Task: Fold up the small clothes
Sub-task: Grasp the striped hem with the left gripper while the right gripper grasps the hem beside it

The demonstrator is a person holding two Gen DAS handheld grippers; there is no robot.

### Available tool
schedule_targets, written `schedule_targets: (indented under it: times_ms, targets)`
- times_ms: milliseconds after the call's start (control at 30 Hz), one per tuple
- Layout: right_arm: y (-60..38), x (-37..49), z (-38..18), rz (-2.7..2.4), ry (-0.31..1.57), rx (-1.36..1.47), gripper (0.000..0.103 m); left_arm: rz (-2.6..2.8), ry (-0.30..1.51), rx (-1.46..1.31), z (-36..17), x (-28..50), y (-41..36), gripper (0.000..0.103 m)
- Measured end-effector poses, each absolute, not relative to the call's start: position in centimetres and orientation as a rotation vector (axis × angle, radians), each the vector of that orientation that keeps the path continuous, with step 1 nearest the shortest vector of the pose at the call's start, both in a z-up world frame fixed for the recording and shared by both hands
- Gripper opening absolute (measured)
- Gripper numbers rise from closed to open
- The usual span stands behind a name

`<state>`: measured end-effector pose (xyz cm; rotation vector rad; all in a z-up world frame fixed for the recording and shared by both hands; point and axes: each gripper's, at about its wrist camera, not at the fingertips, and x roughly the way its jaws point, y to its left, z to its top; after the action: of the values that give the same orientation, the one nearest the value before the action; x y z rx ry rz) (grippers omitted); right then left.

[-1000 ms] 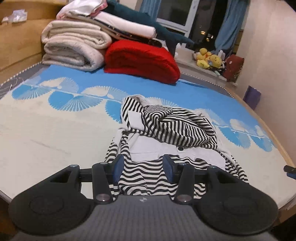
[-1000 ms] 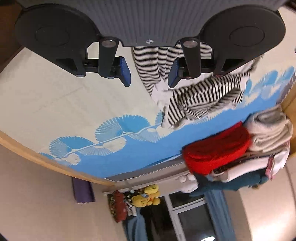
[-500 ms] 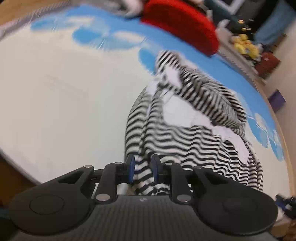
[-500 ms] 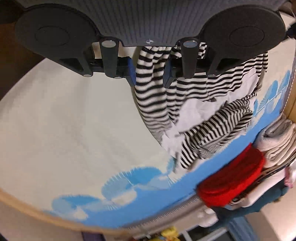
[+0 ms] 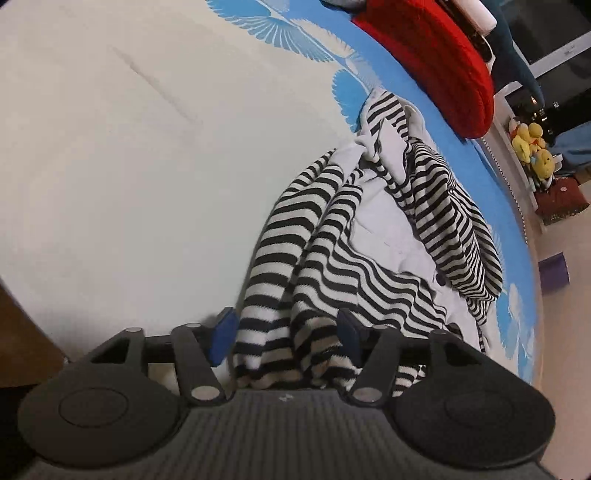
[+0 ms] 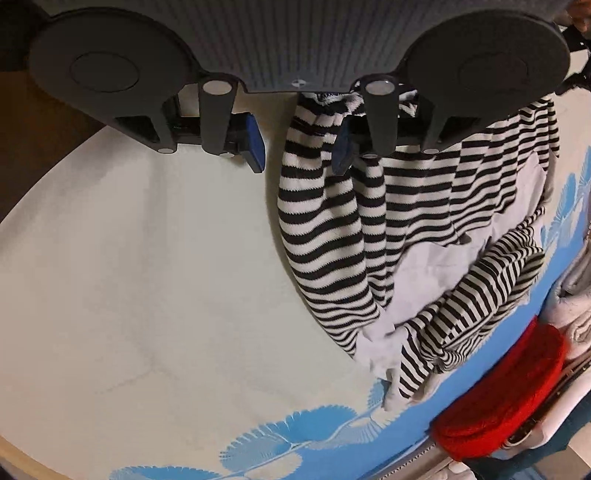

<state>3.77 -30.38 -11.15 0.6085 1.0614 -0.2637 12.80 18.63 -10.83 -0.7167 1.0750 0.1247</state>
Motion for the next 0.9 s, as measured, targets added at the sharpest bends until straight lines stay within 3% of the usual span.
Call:
schedule_targets:
  times_ms: [100,200,267,300,333,433,467,767,900]
  targets:
    - [-30.1,4.0,-11.8,-0.269,1.087,0.593,0.042,0.147,1.12,-0.668,-11.9,13.4,17.9,0.07]
    - [-29.8,4.1,-12.5,-0.274,1.108,0.578,0.042,0.137,1.149,-0.567,-12.2,13.5,16.8,0.064]
    - [-29.5,4.1,-12.6,-0.274,1.113,0.552,0.042,0.118,1.162,-0.496,-12.2,13.6,16.1,0.049]
    - [-29.3,4.2,-12.6,-0.27,1.114,0.54,0.041,0.104,1.165,-0.489,-12.2,13.6,15.9,0.035]
    - [-29.3,4.1,-12.5,-0.266,1.112,0.534,0.036,0.09,1.165,-0.493,-12.3,13.5,15.9,0.019]
    - [-29.0,4.1,-12.4,-0.235,1.109,0.54,0.009,0.043,1.15,-0.446,-11.8,13.4,15.2,0.007]
    - [-28.8,4.1,-12.2,-0.224,1.098,0.53,0.005,0.03,1.138,-0.425,-11.5,13.2,15.0,0.006]
    - [-31.4,0.7,-6.9,-0.292,0.877,0.626,0.002,-0.061,1.077,-0.514,-8.0,11.2,15.5,0.006]
    - [-31.4,0.6,-7.7,-0.296,0.95,0.608,0.003,-0.011,1.149,-0.527,-9.3,11.5,15.9,0.007]
